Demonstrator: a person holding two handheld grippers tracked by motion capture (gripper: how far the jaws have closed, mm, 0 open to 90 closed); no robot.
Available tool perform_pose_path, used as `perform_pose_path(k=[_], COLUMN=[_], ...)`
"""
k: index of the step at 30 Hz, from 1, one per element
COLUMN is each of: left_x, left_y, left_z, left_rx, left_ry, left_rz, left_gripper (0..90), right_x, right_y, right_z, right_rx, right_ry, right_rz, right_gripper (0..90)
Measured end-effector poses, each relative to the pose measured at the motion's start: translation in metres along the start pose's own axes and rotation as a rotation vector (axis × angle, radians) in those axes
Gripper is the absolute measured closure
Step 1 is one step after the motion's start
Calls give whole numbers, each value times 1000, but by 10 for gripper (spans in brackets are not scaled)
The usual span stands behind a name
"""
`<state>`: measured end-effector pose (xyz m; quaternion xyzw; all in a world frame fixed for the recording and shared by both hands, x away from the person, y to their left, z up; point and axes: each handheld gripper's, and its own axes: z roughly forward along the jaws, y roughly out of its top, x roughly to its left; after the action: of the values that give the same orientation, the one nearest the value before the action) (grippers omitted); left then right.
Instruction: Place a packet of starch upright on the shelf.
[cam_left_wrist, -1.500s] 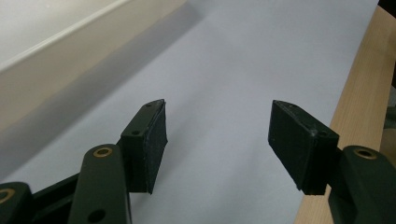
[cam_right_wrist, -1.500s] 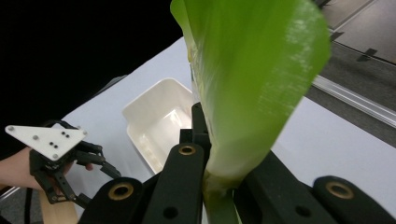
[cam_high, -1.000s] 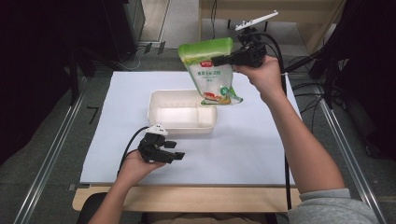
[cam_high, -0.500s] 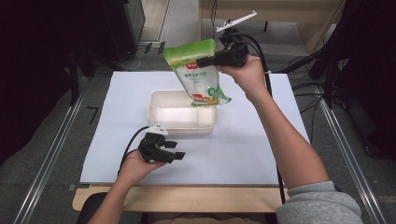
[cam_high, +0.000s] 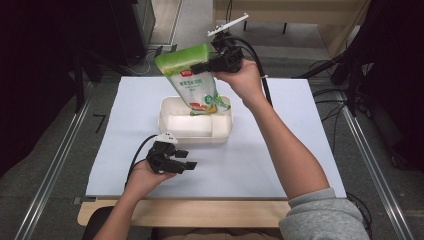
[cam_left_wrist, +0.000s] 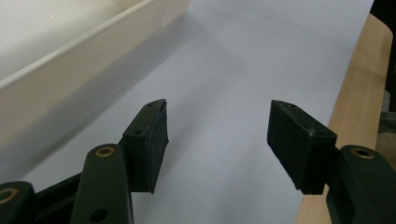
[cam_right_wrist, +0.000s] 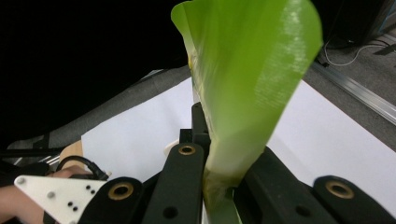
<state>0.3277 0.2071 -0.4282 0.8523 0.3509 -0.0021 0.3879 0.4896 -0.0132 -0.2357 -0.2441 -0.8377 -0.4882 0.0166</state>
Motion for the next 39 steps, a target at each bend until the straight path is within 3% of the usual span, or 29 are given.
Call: perform_pose_path(k=[7,14,22,26,31,36,39], left_x=[-3,-1,-3,-3,-2,-2,-3], left_y=[0,0,0,0,-1,-1,0], left_z=[1,0,0,0,-2,-2,-1], left_rx=[11,3,2,-2,-4,1,7], left_ry=[-4,-10,-6,-5,-5,-3,-5], left_rz=[13,12,16,16,18,17,23], left_gripper=[390,390,391,391,391,392,393], right_x=[3,5,4,-1,-11,-28,-37], right_y=[4,3,1,-7,-28,-40,-47], right_z=[22,49,73,91,114,114,111], right_rx=[9,60,54,45,71,79,56], right_ry=[12,0,4,26,26,-12,4], right_rz=[-5,-9,-12,-3,-7,13,35], right_gripper=[900,900,900,900,900,900,900])
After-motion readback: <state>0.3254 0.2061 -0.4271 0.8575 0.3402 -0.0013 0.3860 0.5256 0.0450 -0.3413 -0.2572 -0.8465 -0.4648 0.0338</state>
